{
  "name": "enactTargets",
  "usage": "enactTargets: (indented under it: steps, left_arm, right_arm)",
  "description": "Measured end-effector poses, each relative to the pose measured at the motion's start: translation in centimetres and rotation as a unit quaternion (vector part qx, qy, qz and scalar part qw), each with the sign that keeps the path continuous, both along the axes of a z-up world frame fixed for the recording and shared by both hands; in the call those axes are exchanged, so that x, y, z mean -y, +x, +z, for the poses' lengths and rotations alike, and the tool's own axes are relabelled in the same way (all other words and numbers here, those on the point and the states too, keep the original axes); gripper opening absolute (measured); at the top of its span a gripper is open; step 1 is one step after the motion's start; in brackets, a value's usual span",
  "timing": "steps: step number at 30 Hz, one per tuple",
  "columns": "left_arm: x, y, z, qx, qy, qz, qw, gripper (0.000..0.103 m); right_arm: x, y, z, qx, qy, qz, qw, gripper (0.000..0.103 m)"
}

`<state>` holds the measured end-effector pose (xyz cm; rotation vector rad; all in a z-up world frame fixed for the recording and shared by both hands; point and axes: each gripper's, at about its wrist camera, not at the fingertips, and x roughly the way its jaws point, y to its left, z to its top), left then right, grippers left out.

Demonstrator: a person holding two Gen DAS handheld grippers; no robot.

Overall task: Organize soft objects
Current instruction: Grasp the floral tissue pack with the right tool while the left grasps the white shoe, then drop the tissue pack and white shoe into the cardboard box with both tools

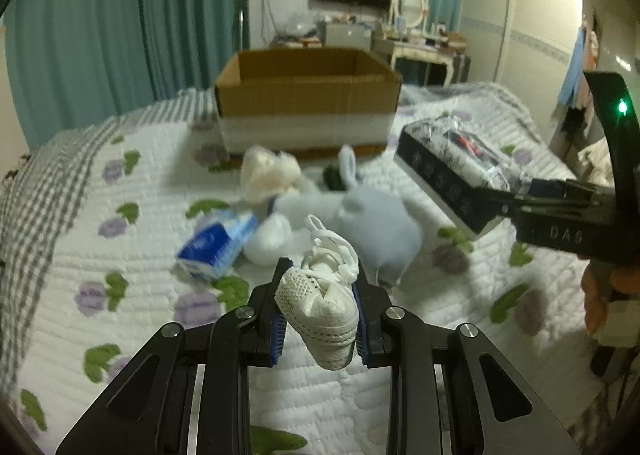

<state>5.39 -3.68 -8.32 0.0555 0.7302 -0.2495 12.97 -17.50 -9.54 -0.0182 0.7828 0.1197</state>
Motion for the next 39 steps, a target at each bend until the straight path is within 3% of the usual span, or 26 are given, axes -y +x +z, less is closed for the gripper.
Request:
enactTargets:
  steps: [10, 15, 18, 22, 25, 31, 35, 37, 39]
  left_arm:
    - [-0.8, 1.3, 7.4, 0.088, 0.027, 0.012, 0.9957, 0.026]
    - [-1.4, 4.7, 10.1, 0.103, 0.015, 0.017, 0.9944, 0.026]
    - [-0.9, 7.9, 11.2, 0.119, 0.037, 0.021, 0.9920, 0.026]
    - [0.1, 13.2, 11.2, 0.123, 0.064, 0.010, 0.9903, 0.027]
    - [0.6, 17.3, 10.0, 0.099, 0.067, 0.004, 0.9928, 0.027]
    - [1.4, 23.6, 6.2, 0.064, 0.090, 0.001, 0.9939, 0.028]
    - [1.8, 26.0, 4.4, 0.043, 0.097, -0.009, 0.9943, 0.031]
    - [1.5, 26.8, 4.1, 0.038, 0.090, -0.006, 0.9952, 0.039]
    - [1.4, 26.6, 4.4, 0.031, 0.067, 0.006, 0.9972, 0.076]
  right_arm:
    - [-2.3, -1.6, 8.3, 0.105, -0.012, 0.011, 0.994, 0.068]
    - [-4.2, 0.9, 12.4, 0.145, -0.015, 0.022, 0.989, 0.068]
    - [-5.2, 3.9, 13.4, 0.148, -0.008, 0.029, 0.989, 0.068]
    - [-5.9, 8.6, 13.8, 0.140, 0.000, 0.030, 0.990, 0.068]
    - [-6.1, 11.8, 13.3, 0.134, 0.005, 0.024, 0.991, 0.068]
    - [-6.1, 18.8, 9.6, 0.096, 0.021, 0.007, 0.995, 0.068]
    - [-5.7, 20.6, 7.4, 0.092, 0.037, 0.011, 0.995, 0.075]
    - [-5.5, 20.7, 7.0, 0.105, 0.044, 0.009, 0.993, 0.086]
    - [-5.2, 20.4, 7.0, 0.112, 0.044, 0.007, 0.993, 0.090]
